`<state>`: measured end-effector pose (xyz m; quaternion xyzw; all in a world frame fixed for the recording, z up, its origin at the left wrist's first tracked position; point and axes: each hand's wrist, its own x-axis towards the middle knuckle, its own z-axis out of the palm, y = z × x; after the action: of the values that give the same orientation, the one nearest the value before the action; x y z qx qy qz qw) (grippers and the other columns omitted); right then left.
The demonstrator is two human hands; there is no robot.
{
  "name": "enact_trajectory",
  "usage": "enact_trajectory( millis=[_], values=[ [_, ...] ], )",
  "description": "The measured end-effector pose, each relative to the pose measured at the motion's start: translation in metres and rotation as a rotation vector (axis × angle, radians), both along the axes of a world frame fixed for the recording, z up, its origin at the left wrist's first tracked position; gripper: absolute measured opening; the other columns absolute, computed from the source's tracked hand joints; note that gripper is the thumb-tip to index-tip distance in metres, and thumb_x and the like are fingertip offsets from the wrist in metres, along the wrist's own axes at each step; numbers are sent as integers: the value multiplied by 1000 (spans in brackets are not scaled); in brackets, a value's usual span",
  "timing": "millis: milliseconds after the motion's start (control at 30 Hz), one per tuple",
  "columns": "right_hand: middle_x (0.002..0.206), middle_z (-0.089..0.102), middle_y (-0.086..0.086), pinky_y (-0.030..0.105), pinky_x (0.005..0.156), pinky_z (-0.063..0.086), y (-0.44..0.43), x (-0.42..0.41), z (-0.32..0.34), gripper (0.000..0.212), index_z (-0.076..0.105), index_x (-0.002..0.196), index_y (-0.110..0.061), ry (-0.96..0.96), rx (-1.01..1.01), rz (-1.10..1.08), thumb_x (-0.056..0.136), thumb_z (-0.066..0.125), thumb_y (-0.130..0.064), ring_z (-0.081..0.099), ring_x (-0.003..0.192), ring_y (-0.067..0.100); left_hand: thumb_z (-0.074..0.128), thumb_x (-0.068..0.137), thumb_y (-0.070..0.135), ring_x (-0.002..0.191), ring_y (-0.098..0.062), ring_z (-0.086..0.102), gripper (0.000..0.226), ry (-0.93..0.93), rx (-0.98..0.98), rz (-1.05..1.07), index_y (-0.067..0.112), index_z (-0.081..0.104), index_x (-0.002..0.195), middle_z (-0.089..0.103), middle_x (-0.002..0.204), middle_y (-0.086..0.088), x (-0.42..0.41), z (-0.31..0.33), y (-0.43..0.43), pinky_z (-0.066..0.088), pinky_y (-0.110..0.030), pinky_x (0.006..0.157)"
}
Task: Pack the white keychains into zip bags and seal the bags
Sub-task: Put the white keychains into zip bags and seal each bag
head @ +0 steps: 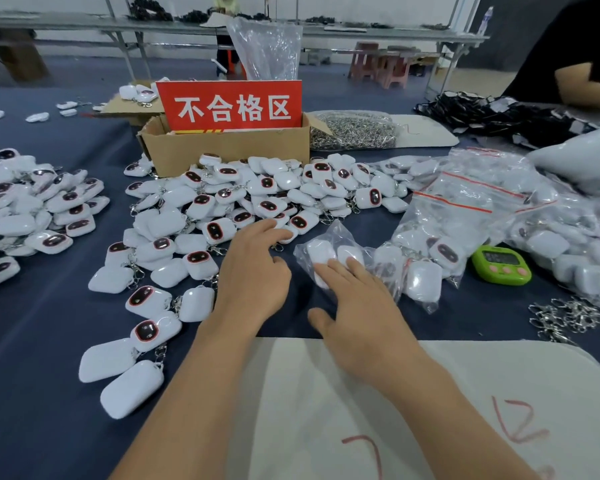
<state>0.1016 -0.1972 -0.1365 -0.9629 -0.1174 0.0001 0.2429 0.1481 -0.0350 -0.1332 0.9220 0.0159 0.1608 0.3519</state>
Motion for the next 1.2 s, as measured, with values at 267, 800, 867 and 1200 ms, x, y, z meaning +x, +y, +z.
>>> enact_trajectory(
  millis=[267,800,867,1200],
  values=[
    [155,46,-19,26,120,17,-2,2,-6,57,52,147,-37,-85,139,-45,93,67,-26,21,153,9,56,95,9,148,-11,29,54,18,3,116,21,52,148,40,159,6,7,-11,-7,22,-29,121],
    [158,43,-16,6,111,-10,-3,12,-6,60,48,151,-32,-78,152,40,94,63,-22,15,154,9,59,96,19,91,-21,50,7,10,74,172,19,53,92,52,89,7,40,-5,-9,37,-33,76],
    [158,43,-17,2,108,-13,-2,14,-5,60,48,151,-33,-82,144,44,94,62,-22,16,154,8,58,97,22,90,-20,51,7,1,22,191,20,55,92,52,91,6,41,-6,-9,36,-32,76],
    [161,39,-17,24,123,4,-2,15,-6,58,46,152,-33,-60,136,38,96,60,-27,15,155,9,57,97,10,90,-23,62,26,2,-122,193,19,50,120,65,93,1,50,-11,-4,46,-37,77]
  ],
)
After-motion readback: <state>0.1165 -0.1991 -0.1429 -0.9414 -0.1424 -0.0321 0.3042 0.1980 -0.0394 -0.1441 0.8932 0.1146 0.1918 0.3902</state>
